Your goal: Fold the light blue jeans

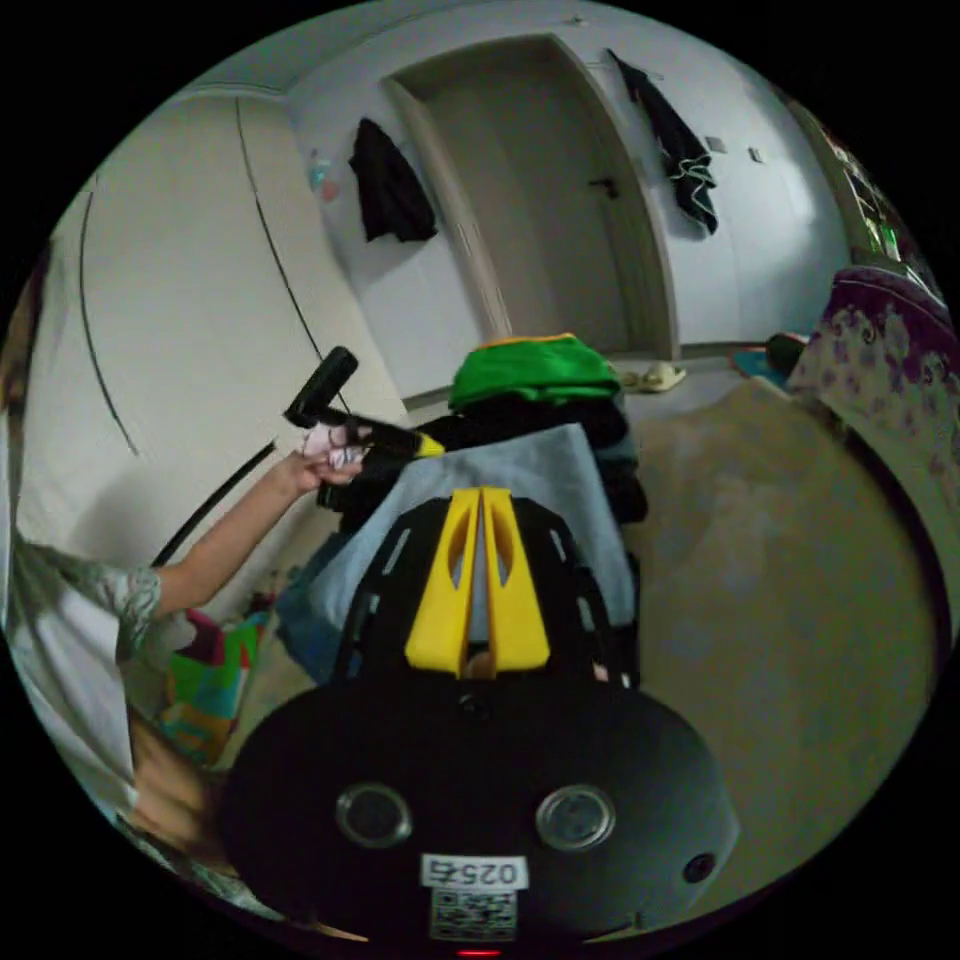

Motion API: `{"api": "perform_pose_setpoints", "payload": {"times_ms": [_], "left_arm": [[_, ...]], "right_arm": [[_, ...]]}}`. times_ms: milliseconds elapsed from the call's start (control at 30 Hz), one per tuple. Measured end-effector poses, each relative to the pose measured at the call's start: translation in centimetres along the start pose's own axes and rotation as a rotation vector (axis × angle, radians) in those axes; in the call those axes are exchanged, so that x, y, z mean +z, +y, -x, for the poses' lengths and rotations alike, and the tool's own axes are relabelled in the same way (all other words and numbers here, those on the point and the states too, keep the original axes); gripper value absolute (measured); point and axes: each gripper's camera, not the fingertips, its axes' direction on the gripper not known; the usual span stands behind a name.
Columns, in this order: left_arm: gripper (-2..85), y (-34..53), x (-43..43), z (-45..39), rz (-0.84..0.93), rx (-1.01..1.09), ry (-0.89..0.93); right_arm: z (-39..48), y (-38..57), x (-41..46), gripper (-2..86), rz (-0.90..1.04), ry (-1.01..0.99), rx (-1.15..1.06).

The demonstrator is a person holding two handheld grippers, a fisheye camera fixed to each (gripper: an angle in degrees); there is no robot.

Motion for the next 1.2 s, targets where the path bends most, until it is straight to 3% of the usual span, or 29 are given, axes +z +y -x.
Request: {"api": "perform_pose_setpoints", "payload": {"times_ms": [67,100,133,167,267,333,467,533,600,633,733,800,867,900,933,1000,1100,1200], "left_arm": [[-0.8,-0.7,7.6,-1.6,0.163,0.058,-0.243],[-0.8,-0.7,9.3,-1.7,0.188,0.063,-0.279],[-0.8,-0.4,11.3,-1.6,0.158,0.022,-0.331],[-0.8,-0.1,12.7,-2.0,0.128,0.011,-0.361],[-0.9,1.4,15.7,-4.9,0.180,0.112,-0.430],[-0.9,2.9,17.0,-6.3,0.219,0.190,-0.445],[-0.9,7.6,16.0,-8.1,0.150,0.091,-0.327],[-0.9,11.0,15.4,-9.4,0.082,0.048,-0.373],[-0.9,14.5,17.1,-9.8,0.084,0.011,-0.456],[-0.9,16.6,19.0,-9.8,0.050,0.030,-0.456],[-0.9,20.9,21.2,-11.3,-0.149,0.140,-0.396],[-0.9,24.5,20.9,-15.3,-0.430,0.177,-0.513],[-0.9,30.6,21.6,-24.0,-0.885,0.350,-0.659],[-0.9,32.0,22.3,-26.2,-0.982,0.410,-0.673],[-0.9,34.3,24.2,-30.3,-1.137,0.515,-0.652],[-1.0,36.5,27.8,-35.6,-1.230,0.664,-0.556],[-1.1,38.0,35.2,-42.9,-1.168,0.856,-0.270],[-0.2,39.1,45.2,-49.2,-1.093,0.974,0.016]], "right_arm": [[-3.1,-2.6,5.0,-0.9,0.169,0.152,0.067],[-3.9,-2.2,6.9,-0.9,0.242,0.191,0.085],[-5.1,-0.2,9.9,-0.9,0.261,0.178,0.120],[-5.8,1.5,10.1,-0.9,0.147,0.184,0.194],[-4.6,2.0,10.1,-0.9,0.108,0.173,0.269],[-2.9,2.1,10.4,-1.0,0.124,0.179,0.208],[0.7,2.3,8.5,-0.9,0.045,0.142,0.155],[2.6,3.3,7.0,-0.9,-0.062,0.109,0.100],[3.8,4.4,8.2,-0.9,0.024,0.175,0.083],[4.0,5.7,10.7,-0.9,0.160,0.194,0.050],[5.0,10.1,10.8,-0.9,0.037,0.196,-0.013],[5.0,10.8,8.9,-0.9,0.075,0.210,0.083],[5.9,12.0,3.4,-0.9,0.066,0.104,0.097],[6.3,12.4,1.7,-0.9,0.061,0.103,0.073],[7.4,13.1,-1.9,-0.9,0.061,0.159,0.010],[10.2,14.6,-7.6,-0.9,0.052,0.319,-0.163],[17.4,19.7,-17.5,-0.9,-0.128,0.617,-0.347],[22.3,29.3,-25.0,-0.7,-0.431,0.909,-0.208]]}}
